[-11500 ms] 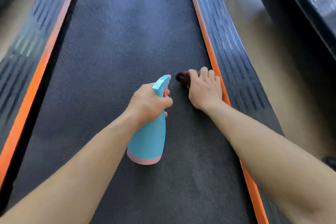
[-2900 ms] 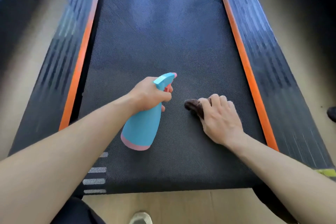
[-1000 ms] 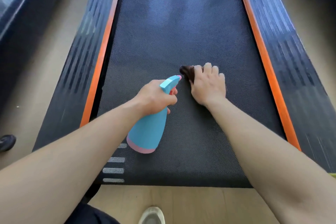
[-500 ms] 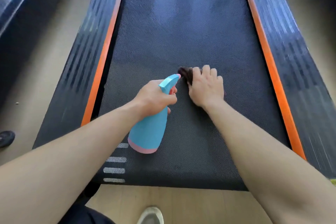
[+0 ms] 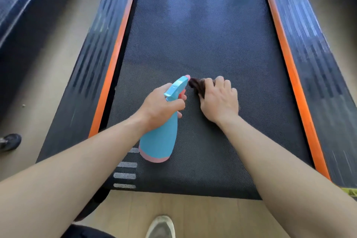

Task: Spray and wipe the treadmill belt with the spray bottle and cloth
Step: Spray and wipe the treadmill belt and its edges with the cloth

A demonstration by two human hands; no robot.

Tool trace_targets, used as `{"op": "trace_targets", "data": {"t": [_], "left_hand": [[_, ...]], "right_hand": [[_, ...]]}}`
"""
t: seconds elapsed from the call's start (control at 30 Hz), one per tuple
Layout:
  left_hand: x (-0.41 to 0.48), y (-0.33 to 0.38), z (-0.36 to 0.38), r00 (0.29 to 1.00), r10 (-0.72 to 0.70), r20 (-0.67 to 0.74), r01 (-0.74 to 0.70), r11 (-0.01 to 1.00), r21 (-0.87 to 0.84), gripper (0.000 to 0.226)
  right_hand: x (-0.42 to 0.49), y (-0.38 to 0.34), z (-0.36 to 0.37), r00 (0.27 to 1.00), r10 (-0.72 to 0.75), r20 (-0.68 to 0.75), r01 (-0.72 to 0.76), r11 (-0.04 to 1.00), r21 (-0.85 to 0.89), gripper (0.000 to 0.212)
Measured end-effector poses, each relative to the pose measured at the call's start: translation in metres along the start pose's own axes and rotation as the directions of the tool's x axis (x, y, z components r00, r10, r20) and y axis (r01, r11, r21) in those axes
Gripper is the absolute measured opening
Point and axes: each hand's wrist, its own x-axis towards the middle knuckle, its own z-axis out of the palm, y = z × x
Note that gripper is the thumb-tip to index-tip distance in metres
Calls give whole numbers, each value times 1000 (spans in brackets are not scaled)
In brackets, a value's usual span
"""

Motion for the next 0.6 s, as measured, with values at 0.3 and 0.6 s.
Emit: {"op": "trace_targets", "data": {"t": [0.3, 0.6], "left_hand": [[-9, 1, 0, 999, -30, 33, 29, 999, 26, 40], [-30, -6, 12, 974, -166, 155, 142, 977, 156, 35]], "right_hand": [[-88, 34, -7, 989, -24, -146, 20, 999, -27, 44], [-129, 47, -12, 987, 49, -153, -53, 998, -19, 48]]}}
